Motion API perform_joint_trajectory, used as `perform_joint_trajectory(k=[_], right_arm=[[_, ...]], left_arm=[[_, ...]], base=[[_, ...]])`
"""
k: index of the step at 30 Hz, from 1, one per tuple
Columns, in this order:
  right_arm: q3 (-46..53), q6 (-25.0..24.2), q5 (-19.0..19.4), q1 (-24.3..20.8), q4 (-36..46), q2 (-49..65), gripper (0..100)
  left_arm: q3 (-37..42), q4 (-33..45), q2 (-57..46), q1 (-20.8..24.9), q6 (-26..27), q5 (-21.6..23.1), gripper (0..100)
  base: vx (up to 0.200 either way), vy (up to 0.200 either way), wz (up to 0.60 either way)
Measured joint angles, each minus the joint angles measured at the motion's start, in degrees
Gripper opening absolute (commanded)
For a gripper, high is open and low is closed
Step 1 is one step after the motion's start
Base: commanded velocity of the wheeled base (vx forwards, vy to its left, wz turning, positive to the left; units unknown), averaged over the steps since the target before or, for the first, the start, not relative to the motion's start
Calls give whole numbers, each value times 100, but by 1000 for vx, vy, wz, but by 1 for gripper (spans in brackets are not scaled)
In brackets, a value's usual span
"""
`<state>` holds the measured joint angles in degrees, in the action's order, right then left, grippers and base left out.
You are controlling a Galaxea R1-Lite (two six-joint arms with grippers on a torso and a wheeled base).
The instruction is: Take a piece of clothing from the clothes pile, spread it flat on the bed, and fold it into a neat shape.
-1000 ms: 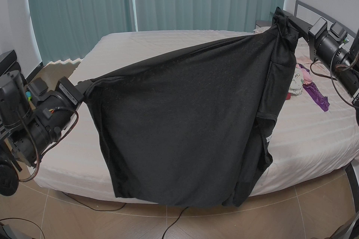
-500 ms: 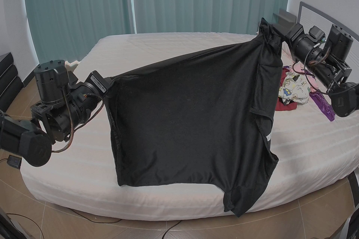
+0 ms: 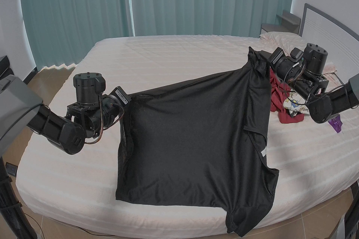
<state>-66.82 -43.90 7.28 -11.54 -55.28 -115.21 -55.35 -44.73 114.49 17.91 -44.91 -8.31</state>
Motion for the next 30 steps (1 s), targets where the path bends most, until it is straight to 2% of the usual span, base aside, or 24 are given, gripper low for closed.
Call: perform_joint_trajectory(k=[3, 4, 5, 6, 13, 20, 25, 30], right_arm=[[-73, -2, -13, 13, -4, -289, 0], [-116, 0, -35, 17, -2, -419, 0], [-156, 0, -52, 17, -2, -521, 0], [-200, 0, -74, 20, 0, -618, 100], [-569, 13, -228, 17, 73, -1425, 100], [-1339, 161, -935, 77, 662, -2264, 100], [-1730, 622, -1655, 212, 1185, -2800, 100], [-1791, 714, -1776, 282, 1267, -3027, 100]], left_arm=[[-269, 67, 325, -30, -2, 0, 0], [-389, 91, 461, -50, -2, 0, 100], [-488, 113, 563, -68, -2, 2, 100], [-581, 132, 664, -88, -4, 2, 100], [-1248, 397, 1453, -232, -6, -9, 100], [-1731, 490, 2052, -422, 18, -139, 100], [-1780, 558, 2216, -510, 16, -189, 100], [-1406, 564, 2082, -535, -4, -191, 100]], base=[[0, 0, 0], [0, 0, 0], [0, 0, 0], [0, 0, 0], [0, 0, 0], [0, 0, 0], [0, 0, 0], [0, 0, 0]])
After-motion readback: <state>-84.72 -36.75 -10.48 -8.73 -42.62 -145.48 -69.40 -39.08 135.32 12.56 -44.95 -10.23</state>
